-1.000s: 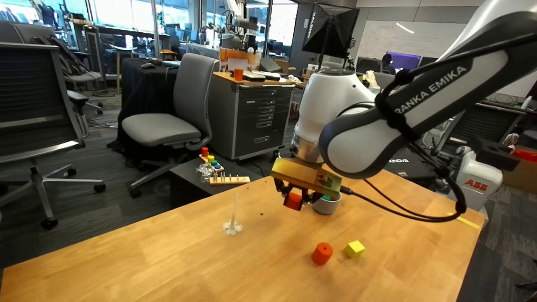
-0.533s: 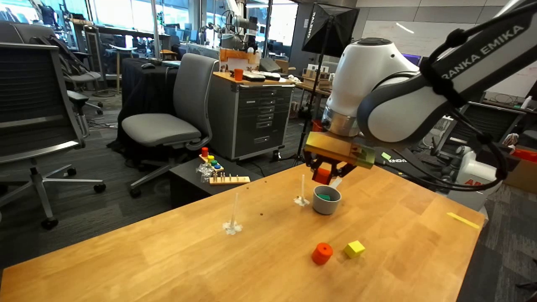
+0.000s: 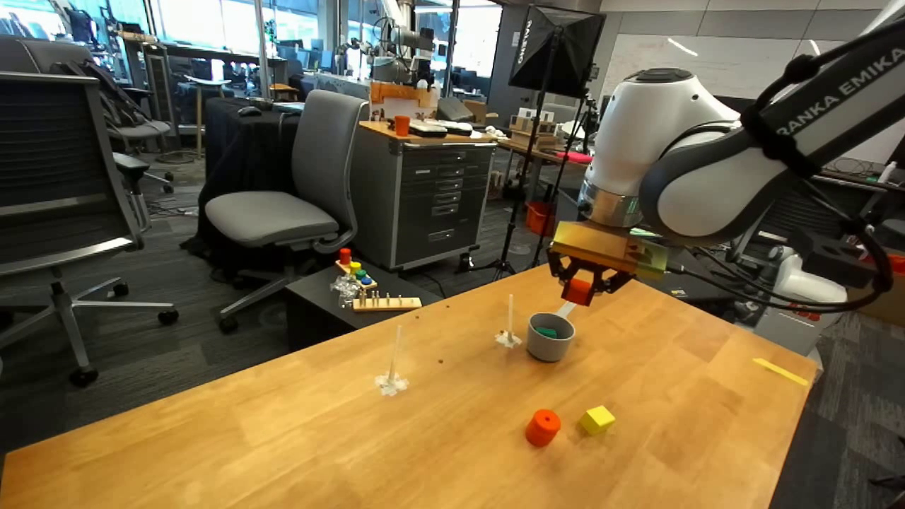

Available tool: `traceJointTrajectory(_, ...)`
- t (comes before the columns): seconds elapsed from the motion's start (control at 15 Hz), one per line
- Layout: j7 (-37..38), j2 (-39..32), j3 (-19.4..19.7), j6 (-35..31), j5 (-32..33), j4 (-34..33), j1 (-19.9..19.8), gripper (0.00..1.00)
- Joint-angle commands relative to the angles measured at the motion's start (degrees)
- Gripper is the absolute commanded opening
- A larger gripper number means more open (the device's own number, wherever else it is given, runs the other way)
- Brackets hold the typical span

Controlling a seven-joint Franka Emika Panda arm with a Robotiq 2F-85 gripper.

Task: Put all the blocks in the gray pot one at a time except the orange cylindrical block

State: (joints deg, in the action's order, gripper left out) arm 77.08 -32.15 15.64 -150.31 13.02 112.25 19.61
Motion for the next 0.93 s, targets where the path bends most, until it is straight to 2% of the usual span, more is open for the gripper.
traceJointTrajectory(0.0, 0.8, 0.7, -0.3, -1.1, 1.8, 0.1, -1.3, 0.31)
traceJointTrajectory(0.07, 0.7, 0.5, -0.4, -0.8, 1.7, -0.3, -1.4, 0.63)
traceJointTrajectory(0.13, 0.4, 0.4, -0.7, -1.2, 1.6, -0.3, -1.6, 0.63)
traceJointTrajectory(0.2, 0.3, 0.4, -0.8, -1.5, 1.6, -0.4, -1.6, 0.69)
traceJointTrajectory(0.47, 0.0, 0.2, -1.4, -2.4, 1.6, -0.1, -1.3, 1.0)
traceJointTrajectory(0.87, 1.2, 0.5, -3.4, -3.4, 1.8, 2.2, 1.6, 1.0)
